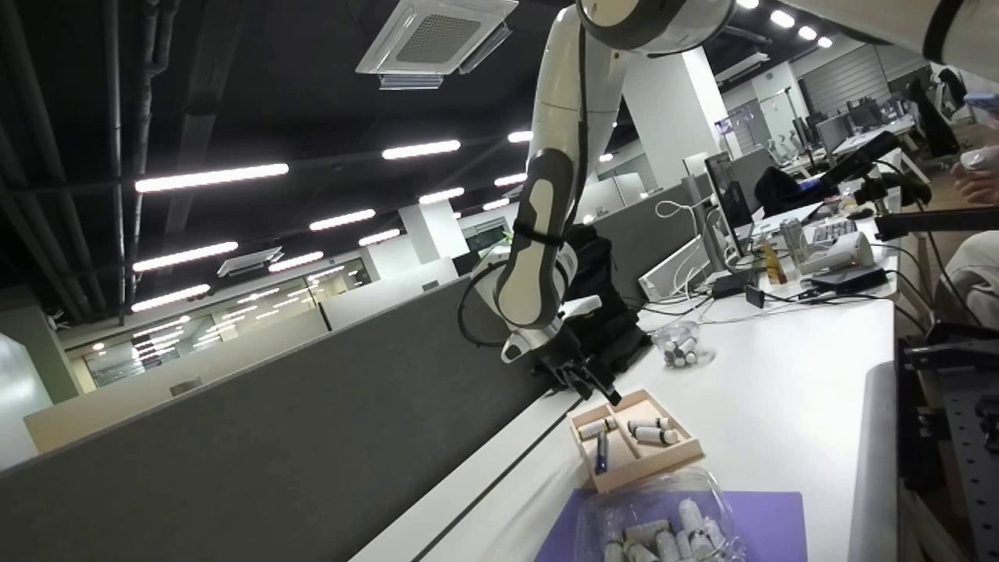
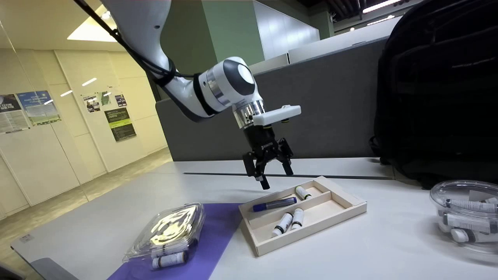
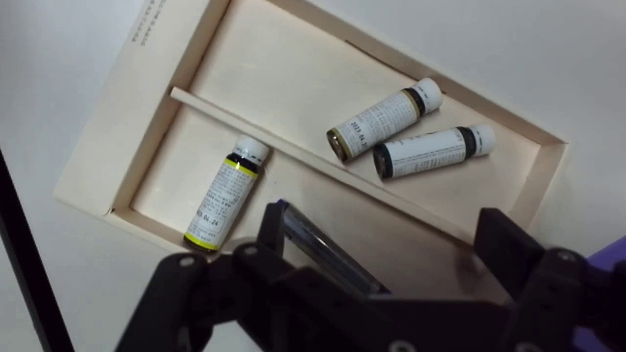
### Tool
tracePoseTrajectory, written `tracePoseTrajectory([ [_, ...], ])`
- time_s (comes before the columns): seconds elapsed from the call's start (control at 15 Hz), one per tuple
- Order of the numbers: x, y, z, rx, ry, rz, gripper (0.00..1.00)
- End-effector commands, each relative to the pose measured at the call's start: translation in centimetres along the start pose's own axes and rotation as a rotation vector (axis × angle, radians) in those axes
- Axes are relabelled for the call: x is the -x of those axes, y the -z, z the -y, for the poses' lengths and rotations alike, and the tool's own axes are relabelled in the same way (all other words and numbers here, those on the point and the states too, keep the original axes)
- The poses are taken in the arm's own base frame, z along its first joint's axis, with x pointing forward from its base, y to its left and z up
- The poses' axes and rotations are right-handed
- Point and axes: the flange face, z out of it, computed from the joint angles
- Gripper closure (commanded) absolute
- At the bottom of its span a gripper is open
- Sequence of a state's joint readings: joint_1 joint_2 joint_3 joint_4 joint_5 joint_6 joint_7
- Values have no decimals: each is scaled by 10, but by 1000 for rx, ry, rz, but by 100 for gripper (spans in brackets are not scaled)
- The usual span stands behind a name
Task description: Take the marker from the box and place it on the table
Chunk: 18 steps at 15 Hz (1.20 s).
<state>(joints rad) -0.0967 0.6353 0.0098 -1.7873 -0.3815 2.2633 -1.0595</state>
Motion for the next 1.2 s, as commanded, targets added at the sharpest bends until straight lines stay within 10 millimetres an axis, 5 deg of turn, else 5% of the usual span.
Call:
tracePoseTrajectory([
  [0.0,-2,0,-2,0,18,3,0],
  [0.73,-2,0,-4,4,44,8,0],
  [1.13,-30,-17,-14,154,38,-86,0],
])
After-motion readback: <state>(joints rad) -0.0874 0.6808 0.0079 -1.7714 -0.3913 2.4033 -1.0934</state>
